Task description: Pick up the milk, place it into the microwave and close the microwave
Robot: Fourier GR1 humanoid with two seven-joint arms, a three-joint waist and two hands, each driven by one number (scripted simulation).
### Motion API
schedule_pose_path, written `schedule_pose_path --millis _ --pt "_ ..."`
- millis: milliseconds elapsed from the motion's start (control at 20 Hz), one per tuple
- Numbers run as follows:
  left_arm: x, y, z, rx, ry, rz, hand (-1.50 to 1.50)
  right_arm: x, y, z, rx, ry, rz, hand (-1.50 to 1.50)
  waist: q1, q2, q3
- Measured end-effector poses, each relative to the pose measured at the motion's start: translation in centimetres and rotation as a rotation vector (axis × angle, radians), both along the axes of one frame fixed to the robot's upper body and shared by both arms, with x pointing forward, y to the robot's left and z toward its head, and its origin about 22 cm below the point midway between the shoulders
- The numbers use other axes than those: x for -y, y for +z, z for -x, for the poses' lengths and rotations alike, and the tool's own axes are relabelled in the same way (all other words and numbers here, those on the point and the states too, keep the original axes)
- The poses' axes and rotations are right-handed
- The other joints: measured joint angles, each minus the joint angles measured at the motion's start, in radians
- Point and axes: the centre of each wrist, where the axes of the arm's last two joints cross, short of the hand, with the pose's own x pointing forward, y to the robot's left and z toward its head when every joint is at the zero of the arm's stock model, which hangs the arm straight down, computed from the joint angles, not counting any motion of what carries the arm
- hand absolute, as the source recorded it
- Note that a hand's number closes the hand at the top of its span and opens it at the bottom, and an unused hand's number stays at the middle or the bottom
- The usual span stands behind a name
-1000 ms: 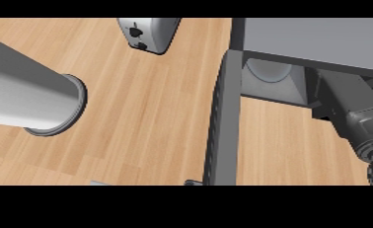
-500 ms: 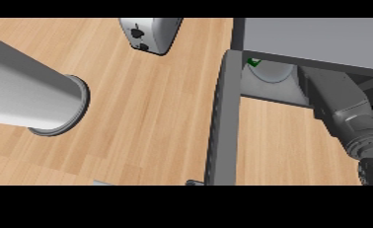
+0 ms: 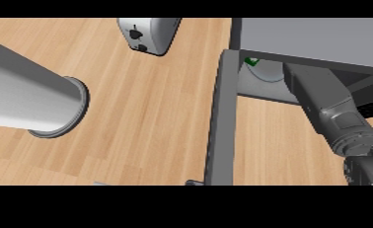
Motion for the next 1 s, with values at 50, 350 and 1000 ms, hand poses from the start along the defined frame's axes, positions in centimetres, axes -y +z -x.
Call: schedule_pose_path --millis 50,350,1000 --pt "0.1 -0.1 -0.1 -0.005 -0.004 0.0 -1.5 -0.2 0.0 0.0 0.008 -0.004 0.001 -1.5 -0.003 0.001 -0.001" --pt "0.7 -1.2 -0.2 -0.028 -0.019 0.01 -1.5 -1.5 0.1 -0.2 0.033 -0.05 -0.004 -1.5 -0.026 0.0 -0.008" --pt "2.9 -4.8 0.4 -0.059 -0.102 0.031 -1.5 -1.0 -1.3 0.5 -0.043 0.084 -0.079 -1.5 -0.095 -0.039 -0.032"
